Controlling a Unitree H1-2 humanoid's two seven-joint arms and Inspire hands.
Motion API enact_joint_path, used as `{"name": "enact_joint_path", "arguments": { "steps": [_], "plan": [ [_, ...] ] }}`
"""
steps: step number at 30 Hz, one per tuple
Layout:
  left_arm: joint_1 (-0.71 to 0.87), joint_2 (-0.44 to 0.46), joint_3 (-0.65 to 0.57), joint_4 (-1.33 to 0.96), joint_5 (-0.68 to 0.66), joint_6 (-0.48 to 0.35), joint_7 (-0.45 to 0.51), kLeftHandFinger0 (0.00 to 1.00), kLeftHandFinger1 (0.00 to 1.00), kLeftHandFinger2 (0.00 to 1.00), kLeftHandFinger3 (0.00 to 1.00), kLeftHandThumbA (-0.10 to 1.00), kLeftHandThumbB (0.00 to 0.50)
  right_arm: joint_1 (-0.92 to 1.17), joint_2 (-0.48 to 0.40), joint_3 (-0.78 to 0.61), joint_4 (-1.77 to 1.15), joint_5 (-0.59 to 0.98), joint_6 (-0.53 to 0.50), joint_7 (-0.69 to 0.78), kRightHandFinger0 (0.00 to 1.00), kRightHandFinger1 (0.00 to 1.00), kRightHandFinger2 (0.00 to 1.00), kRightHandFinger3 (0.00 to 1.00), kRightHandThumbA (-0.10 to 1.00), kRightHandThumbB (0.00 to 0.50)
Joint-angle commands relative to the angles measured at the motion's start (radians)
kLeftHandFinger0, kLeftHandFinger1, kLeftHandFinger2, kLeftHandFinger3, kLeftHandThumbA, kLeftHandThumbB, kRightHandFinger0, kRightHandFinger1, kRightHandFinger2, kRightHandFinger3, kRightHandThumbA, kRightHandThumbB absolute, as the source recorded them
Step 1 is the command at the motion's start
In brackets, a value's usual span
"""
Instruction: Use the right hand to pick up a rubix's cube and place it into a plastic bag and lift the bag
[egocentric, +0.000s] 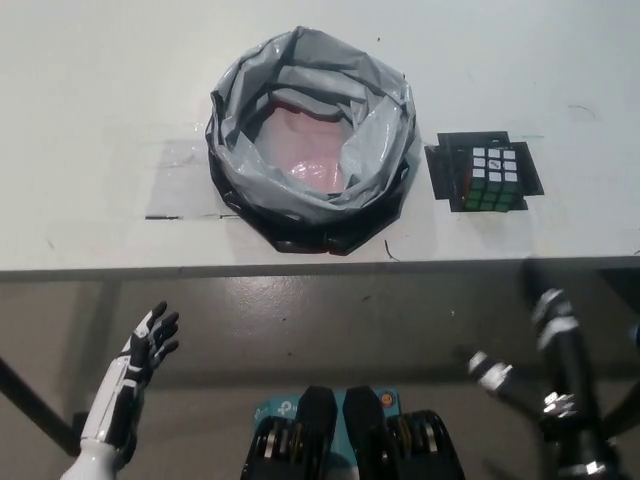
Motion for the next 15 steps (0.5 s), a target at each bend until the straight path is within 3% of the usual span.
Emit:
{"name": "enact_joint_path", "arguments": {
  "steps": [1,4,7,8,9,13,15],
  "plan": [
    [-0.013,-0.01,-0.011,-0.062,-0.022,0.007,-0.022,1.0,1.0,1.0,1.0,0.98,0.125,-0.079,-0.055,-0.061,-0.201,-0.064,-0.004,-0.034,1.0,1.0,1.0,1.0,0.83,0.199],
    [-0.017,-0.015,-0.016,-0.064,-0.024,0.003,-0.024,1.0,1.0,1.0,1.0,0.98,0.129,-0.165,-0.179,-0.097,-0.345,-0.078,0.177,0.05,1.0,1.0,1.0,1.0,0.98,0.23],
    [-0.023,-0.011,-0.013,-0.068,-0.024,0.0,-0.027,1.0,1.0,1.0,1.0,0.99,0.142,-0.306,-0.344,-0.127,-0.42,-0.062,0.408,0.146,1.0,1.0,1.0,1.0,1.0,0.357],
    [-0.024,-0.011,-0.013,-0.068,-0.024,-0.001,-0.026,1.0,1.0,1.0,1.0,0.99,0.142,-0.313,-0.352,-0.125,-0.422,-0.061,0.419,0.147,1.0,1.0,1.0,1.0,1.0,0.359],
    [-0.025,-0.011,-0.013,-0.067,-0.029,-0.002,-0.029,1.0,1.0,1.0,1.0,1.0,0.132,-0.396,-0.457,-0.117,-0.413,-0.042,0.499,0.215,1.0,1.0,1.0,1.0,1.0,0.387],
    [-0.018,-0.006,-0.01,-0.065,-0.032,-0.007,-0.031,1.0,1.0,1.0,1.0,1.0,0.122,-0.622,-0.638,-0.047,-0.318,-0.003,0.667,0.364,1.0,1.0,1.0,1.0,1.0,0.366],
    [-0.015,-0.005,-0.006,-0.068,-0.029,-0.004,-0.027,1.0,1.0,1.0,1.0,1.0,0.123,-0.757,-0.69,0.026,-0.197,-0.001,0.703,0.461,1.0,1.0,1.0,1.0,1.0,0.391]
  ]
}}
